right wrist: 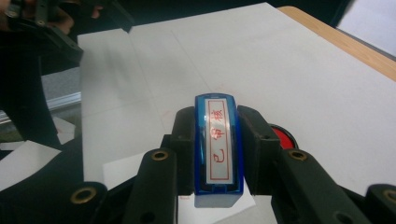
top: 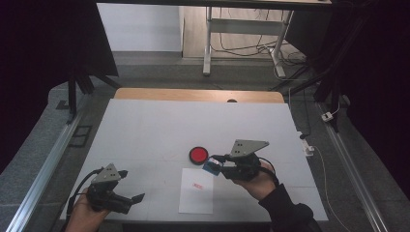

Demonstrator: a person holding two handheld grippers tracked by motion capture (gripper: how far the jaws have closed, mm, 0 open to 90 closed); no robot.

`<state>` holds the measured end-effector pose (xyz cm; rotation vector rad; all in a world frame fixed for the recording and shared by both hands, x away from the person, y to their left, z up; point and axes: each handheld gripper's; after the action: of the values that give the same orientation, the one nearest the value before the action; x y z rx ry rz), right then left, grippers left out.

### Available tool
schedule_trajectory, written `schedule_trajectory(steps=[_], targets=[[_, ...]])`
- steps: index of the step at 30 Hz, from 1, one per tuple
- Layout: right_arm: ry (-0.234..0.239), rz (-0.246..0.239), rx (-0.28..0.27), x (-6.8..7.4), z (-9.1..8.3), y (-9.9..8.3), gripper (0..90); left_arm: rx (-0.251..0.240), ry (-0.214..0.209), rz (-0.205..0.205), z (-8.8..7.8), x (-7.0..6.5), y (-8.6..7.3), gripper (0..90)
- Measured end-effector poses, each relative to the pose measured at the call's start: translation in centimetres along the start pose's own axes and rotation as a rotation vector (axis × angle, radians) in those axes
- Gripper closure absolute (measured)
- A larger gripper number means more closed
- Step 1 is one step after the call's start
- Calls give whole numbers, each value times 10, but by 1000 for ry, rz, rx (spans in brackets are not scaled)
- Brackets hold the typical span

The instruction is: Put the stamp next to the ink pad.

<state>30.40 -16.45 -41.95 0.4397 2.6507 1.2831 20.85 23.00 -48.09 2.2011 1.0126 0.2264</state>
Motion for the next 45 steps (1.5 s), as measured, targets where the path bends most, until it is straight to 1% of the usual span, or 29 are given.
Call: schedule_trajectory(steps=[2, 6, 9, 11, 12, 17, 20, 27, 30, 32, 35, 41, 43, 45], targets=[[-11, 5, 7, -2, -1, -2, 696, 10, 12, -2, 0, 0, -2, 0], [-33, 25, 17, -6, -3, -6, 696, -4, 11, -16, -3, 2, -4, 0], [-55, 28, 35, -10, -5, -10, 696, -16, 9, -27, -5, 3, -5, 0], [-65, 37, 39, -13, -6, -12, 696, -5, 17, -38, -5, 4, -6, 0], [-71, 40, 43, -14, -6, -14, 696, 2, 23, -37, -6, 4, -6, 0], [-106, 58, 59, -20, -9, -20, 696, 0, 22, -48, -6, 6, -7, 0], [-138, 65, 73, -25, -11, -24, 696, 1, 16, -47, -6, 6, -7, 0], [-190, 103, 93, -37, -14, -34, 696, -9, 16, -45, -7, 6, -8, 0], [-210, 127, 96, -43, -14, -38, 696, -12, 20, -44, -8, 6, -8, 0], [-229, 132, 109, -47, -13, -40, 696, -5, 30, -40, -8, 5, -8, 0], [-252, 141, 131, -52, -12, -45, 696, -4, 31, -37, -8, 5, -8, 0], [-277, 168, 146, -63, -9, -53, 696, 3, 30, -36, -7, 5, -8, 0], [-282, 186, 150, -67, -8, -56, 696, 4, 29, -37, -7, 5, -8, 0], [-289, 186, 160, -69, -6, -59, 696, 4, 28, -36, -7, 5, -8, 0]])
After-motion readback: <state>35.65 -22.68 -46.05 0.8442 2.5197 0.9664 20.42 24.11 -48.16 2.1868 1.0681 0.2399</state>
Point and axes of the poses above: each handheld gripper's, and its own axes: z roughly forward along the jaws, y roughly out of its top, x roughly to its left, and after that the axes turned 6 degrees about x, right-handed
